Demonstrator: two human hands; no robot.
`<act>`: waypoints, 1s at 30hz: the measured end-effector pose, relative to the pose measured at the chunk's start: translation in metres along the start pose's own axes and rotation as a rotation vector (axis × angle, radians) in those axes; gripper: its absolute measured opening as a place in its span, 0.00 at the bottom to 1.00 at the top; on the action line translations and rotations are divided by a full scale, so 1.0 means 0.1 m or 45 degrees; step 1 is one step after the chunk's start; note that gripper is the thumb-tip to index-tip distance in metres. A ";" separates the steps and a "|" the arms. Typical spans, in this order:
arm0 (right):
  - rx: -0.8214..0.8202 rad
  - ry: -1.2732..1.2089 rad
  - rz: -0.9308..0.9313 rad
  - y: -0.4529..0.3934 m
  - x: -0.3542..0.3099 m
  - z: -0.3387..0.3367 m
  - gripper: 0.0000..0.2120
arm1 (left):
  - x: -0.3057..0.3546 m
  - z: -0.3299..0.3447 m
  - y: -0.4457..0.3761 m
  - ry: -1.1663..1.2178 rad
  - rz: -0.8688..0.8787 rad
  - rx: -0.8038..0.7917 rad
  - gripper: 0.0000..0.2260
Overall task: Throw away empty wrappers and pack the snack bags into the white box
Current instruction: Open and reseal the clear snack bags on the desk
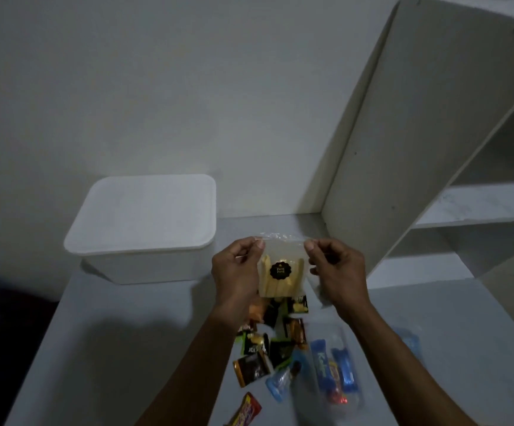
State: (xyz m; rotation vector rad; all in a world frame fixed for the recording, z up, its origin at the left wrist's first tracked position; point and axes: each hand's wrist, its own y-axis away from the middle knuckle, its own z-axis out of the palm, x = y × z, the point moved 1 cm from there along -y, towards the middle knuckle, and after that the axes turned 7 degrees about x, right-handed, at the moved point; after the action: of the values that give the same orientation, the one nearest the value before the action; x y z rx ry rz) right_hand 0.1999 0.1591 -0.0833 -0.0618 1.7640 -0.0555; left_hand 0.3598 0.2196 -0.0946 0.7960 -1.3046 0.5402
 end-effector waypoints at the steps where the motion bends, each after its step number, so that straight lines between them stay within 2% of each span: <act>1: 0.003 -0.018 0.006 -0.17 0.04 0.07 0.03 | 0.00 0.10 -0.13 0.000 0.008 0.026 0.04; 8: -0.028 -0.041 0.053 -1.33 0.45 0.69 0.03 | -0.16 0.67 -1.21 -0.137 0.130 0.223 0.07; 14: -0.029 -0.069 0.086 -2.06 0.98 1.29 0.02 | -0.50 1.00 -2.01 -0.023 -0.098 0.413 0.05; 19: -0.027 -0.033 0.143 -2.35 1.36 1.66 0.05 | -0.77 1.08 -2.51 -0.009 -0.210 0.480 0.08; 22: 0.021 -0.039 0.182 -2.42 1.47 1.81 0.05 | -0.85 1.10 -2.67 -0.113 -0.141 0.533 0.04; 27: 0.115 -0.006 0.168 -2.50 1.44 1.96 0.06 | -0.83 1.14 -2.79 -0.057 -0.090 0.608 0.07; 30: 0.152 0.029 0.167 -2.53 1.39 1.97 0.07 | -0.86 1.16 -2.85 -0.006 -0.114 0.600 0.05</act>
State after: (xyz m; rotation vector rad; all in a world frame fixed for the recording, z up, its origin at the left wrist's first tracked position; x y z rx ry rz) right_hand 0.3695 -0.1038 -0.2393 0.1411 1.7798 -0.0665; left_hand 0.4823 -0.0423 -0.2299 1.2372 -1.1521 0.7881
